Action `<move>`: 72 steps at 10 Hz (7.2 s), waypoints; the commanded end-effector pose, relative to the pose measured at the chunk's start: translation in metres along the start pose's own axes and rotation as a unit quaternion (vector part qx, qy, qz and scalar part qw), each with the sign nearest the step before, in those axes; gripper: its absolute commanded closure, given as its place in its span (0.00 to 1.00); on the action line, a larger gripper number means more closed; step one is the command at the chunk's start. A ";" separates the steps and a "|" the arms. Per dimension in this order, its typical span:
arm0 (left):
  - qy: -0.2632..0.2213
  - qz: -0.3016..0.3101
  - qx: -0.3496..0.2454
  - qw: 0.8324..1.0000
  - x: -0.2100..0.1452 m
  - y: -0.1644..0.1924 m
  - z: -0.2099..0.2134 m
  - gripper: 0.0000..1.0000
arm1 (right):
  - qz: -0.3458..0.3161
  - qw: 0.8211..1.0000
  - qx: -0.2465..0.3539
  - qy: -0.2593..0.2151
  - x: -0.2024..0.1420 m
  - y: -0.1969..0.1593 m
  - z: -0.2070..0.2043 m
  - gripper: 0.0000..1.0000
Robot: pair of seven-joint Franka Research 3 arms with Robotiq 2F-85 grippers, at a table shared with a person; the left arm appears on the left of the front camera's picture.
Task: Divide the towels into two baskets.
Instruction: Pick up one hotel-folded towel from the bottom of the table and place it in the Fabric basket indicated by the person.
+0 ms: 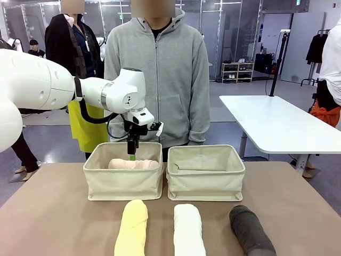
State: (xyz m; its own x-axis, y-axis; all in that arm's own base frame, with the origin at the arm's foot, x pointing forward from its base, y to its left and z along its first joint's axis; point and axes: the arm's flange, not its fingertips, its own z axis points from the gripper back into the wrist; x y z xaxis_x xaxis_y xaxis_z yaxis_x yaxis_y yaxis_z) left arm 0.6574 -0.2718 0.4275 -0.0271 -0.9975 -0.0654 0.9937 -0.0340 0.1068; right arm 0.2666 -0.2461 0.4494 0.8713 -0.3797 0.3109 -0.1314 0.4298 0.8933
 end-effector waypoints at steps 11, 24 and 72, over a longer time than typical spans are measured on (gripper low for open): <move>-0.238 0.273 -0.089 0.928 -0.145 -0.116 0.108 0.00 | 0.002 1.000 0.005 -0.006 -0.001 0.003 0.001 0.00; -0.438 0.557 -0.357 0.609 -0.370 -0.413 -0.051 0.00 | 0.002 1.000 0.005 -0.006 -0.001 0.003 0.001 0.00; -0.178 0.695 -0.199 0.668 -0.017 -0.360 -0.093 0.60 | 0.002 1.000 0.005 -0.006 -0.001 0.003 0.001 0.00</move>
State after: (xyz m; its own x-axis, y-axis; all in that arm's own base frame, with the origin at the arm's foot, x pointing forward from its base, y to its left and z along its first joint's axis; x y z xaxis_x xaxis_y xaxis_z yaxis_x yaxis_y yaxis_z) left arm 0.3302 -0.2452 0.3016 0.9989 -0.0136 0.0446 0.0319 0.8978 -0.4393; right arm 0.2663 -0.2464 0.4493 0.8708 -0.3809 0.3107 -0.1312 0.4291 0.8937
